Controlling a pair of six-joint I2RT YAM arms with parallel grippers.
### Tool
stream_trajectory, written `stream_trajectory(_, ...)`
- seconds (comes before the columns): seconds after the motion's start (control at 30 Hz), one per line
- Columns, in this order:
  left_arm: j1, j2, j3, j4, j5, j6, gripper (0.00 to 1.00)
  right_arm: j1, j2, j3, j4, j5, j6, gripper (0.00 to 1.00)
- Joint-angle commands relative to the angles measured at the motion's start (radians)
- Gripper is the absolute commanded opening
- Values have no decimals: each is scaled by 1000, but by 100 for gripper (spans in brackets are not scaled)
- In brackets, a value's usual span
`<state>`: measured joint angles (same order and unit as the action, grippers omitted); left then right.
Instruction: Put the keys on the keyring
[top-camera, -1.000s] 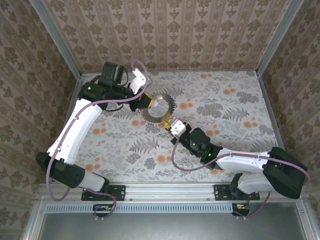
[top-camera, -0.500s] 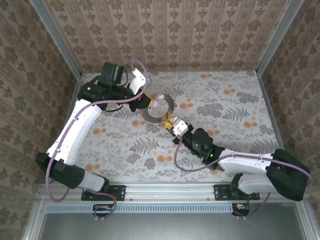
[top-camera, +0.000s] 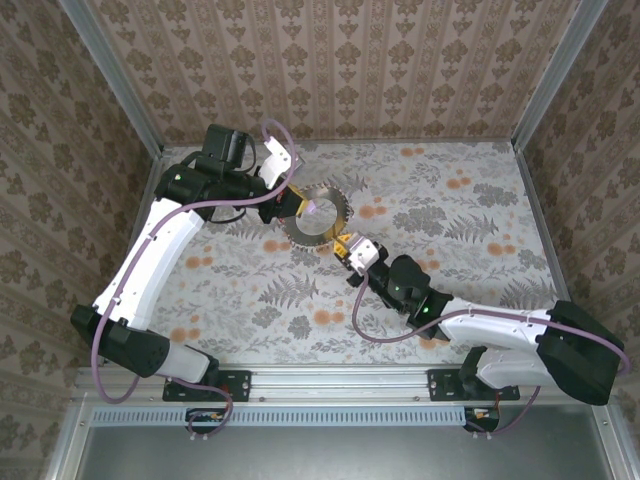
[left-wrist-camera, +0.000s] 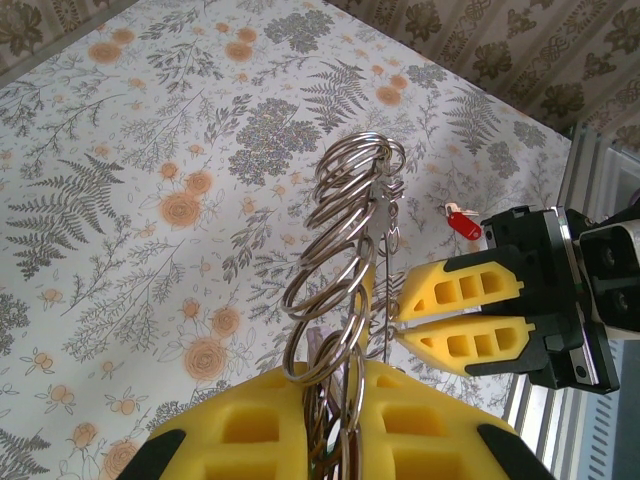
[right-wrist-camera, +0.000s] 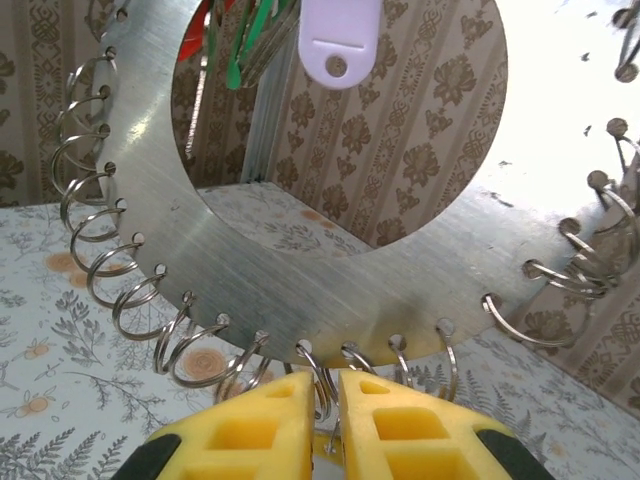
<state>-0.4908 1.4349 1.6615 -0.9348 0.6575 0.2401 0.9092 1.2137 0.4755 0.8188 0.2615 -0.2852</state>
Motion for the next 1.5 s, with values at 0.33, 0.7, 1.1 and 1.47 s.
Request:
stream_trajectory(0.33,-8,-27,6,19,32,-13,0,-5,60,26,24,-24,-5,20)
stream_trajectory(0.7,-8,-30,-4,27,33,-18,0,-7,73,25,71,-10,3,17)
stream_trajectory(1.1,-8,-31,-12,41,34,-30,0,-8,97,24,99,-5,17,14)
stream_trajectory(1.47,18,-51,-60,117,22,-119,0,-9,86,3,105,-1,-1,3)
